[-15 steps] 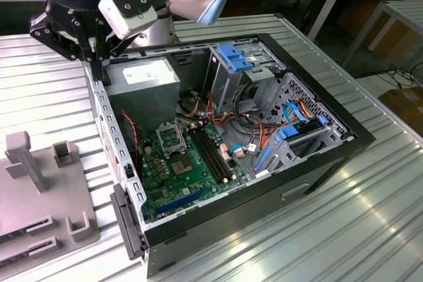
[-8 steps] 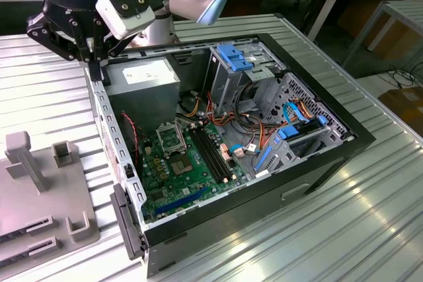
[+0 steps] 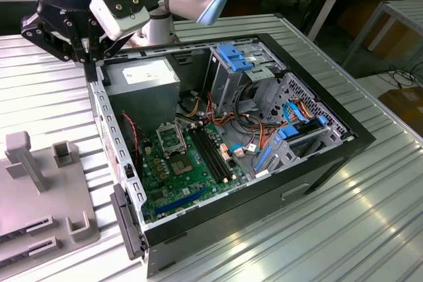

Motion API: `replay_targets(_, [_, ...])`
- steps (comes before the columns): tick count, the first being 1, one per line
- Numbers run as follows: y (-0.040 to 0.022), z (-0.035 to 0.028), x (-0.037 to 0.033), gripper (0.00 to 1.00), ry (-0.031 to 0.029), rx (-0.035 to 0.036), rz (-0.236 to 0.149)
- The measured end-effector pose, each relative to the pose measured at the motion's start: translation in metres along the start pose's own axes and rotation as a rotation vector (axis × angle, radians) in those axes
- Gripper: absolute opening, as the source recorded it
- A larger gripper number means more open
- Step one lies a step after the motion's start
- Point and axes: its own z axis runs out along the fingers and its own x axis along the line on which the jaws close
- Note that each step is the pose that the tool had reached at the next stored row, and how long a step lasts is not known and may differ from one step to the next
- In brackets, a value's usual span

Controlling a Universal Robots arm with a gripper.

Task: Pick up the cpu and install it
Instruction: 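Reach for the cpu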

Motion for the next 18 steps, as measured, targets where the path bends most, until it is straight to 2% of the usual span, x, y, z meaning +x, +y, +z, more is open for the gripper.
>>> replay_targets(18, [-0.0009, 0.0000, 0.0116, 0.11, 0.0000, 0.0000, 0.000])
